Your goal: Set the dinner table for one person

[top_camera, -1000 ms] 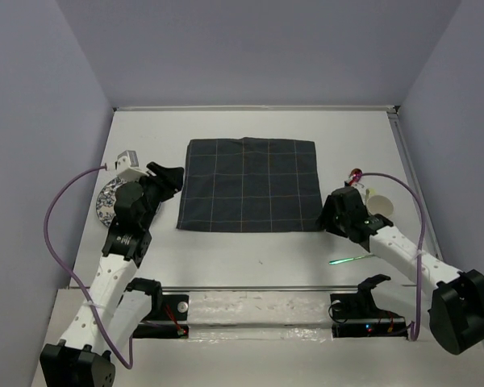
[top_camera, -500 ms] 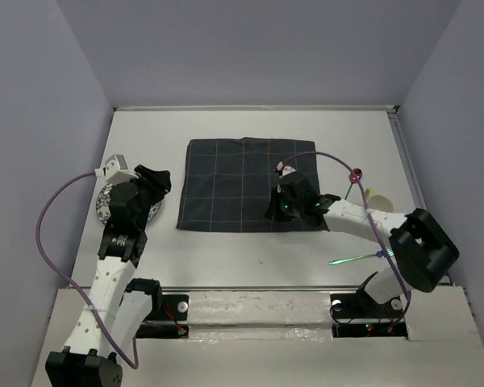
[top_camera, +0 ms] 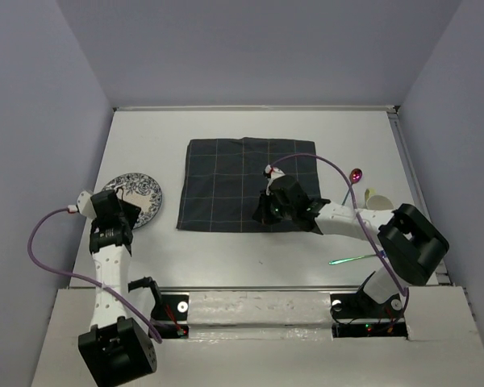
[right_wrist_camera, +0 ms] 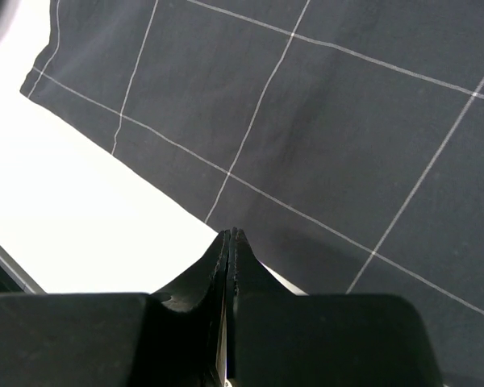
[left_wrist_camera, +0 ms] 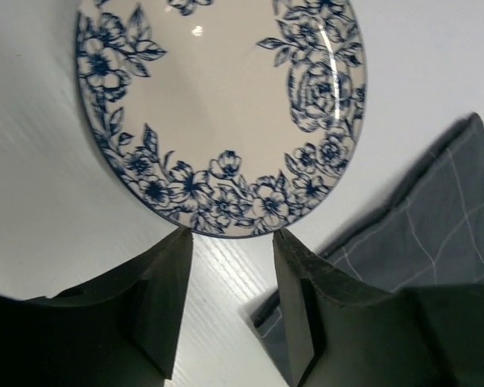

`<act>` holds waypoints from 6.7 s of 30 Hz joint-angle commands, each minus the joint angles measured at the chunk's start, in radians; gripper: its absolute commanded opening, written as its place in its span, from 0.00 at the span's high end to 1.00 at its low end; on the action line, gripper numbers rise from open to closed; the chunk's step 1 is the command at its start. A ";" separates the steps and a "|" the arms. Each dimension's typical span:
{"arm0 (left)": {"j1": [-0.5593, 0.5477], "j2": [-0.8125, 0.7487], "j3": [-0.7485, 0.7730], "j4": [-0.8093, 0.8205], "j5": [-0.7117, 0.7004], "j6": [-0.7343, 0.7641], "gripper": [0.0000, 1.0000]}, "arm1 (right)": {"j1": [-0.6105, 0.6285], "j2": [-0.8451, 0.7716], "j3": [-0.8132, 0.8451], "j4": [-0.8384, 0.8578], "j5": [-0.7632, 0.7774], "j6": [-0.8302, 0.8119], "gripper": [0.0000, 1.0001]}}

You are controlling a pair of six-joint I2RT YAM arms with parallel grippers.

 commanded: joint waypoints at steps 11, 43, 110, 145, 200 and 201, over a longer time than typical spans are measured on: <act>0.125 0.243 -0.133 0.210 0.005 -0.085 0.24 | 0.007 -0.143 -0.030 0.060 -0.015 -0.025 0.97; 0.123 0.097 -0.268 0.717 0.173 -0.262 1.00 | 0.007 -0.367 -0.095 0.000 0.016 0.000 0.96; -0.702 0.815 0.046 1.197 0.268 -0.289 1.00 | -0.404 -0.663 -0.119 -0.367 0.147 -0.009 0.59; -0.794 -0.222 0.232 0.323 0.115 0.421 0.01 | -0.775 -0.581 0.045 -0.634 0.447 -0.074 0.55; -0.874 -0.320 0.178 0.304 0.032 0.524 0.01 | -0.421 0.384 1.072 -0.612 0.350 -0.433 1.00; -0.874 -0.320 0.178 0.305 0.033 0.525 0.01 | -0.421 0.400 1.089 -0.612 0.347 -0.437 1.00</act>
